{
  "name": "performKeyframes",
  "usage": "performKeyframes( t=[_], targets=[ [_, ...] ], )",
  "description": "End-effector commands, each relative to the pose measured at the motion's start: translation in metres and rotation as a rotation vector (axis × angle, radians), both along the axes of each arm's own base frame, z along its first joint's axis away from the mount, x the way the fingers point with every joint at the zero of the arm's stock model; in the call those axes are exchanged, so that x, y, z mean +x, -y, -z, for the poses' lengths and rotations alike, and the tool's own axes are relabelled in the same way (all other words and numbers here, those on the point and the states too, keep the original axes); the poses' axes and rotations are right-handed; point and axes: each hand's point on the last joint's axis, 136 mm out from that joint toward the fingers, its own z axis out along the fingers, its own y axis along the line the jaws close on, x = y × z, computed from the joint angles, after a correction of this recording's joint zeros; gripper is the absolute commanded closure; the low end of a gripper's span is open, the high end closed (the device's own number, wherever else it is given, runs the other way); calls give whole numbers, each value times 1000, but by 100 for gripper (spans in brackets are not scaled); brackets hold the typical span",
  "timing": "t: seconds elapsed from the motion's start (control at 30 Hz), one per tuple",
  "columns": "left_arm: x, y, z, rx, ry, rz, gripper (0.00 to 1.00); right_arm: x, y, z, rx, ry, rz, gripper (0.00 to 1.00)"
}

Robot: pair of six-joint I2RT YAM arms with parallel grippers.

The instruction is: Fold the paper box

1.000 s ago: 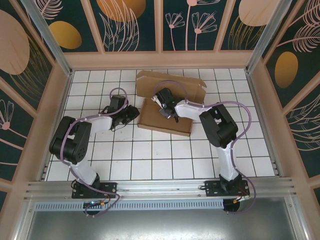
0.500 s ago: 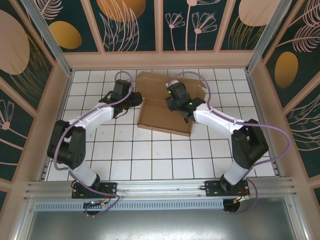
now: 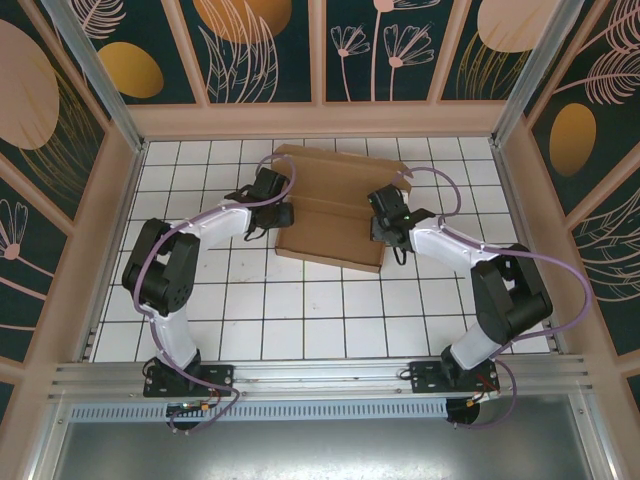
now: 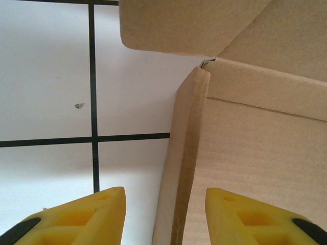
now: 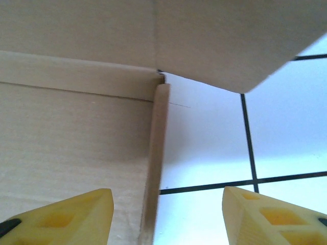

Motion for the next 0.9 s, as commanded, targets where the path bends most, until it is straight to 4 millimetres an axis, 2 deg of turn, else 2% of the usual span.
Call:
performKeyframes(
  t=[0.0, 0.13, 0.37, 0.6, 0.73, 0.87],
  targets=[
    [-1, 4, 9, 32, -18, 18, 56, -5, 7, 13, 37, -34, 45, 42],
    [-4, 6, 19, 31, -41, 2, 58, -6, 5, 30, 34, -73, 34, 49],
    [-8, 9, 27, 42, -47, -16, 64, -2, -4, 45, 19, -111, -2, 67],
    [-9, 6, 32, 135, -36, -43, 76, 11, -9, 38, -120, -87, -24, 86],
    [-11, 4, 38, 280, -29, -72, 82, 14, -16, 42, -269, -93, -56, 87],
    [-12, 3, 34, 379, -7, -99, 86, 19, -19, 41, -389, -79, -68, 87]
  ],
)
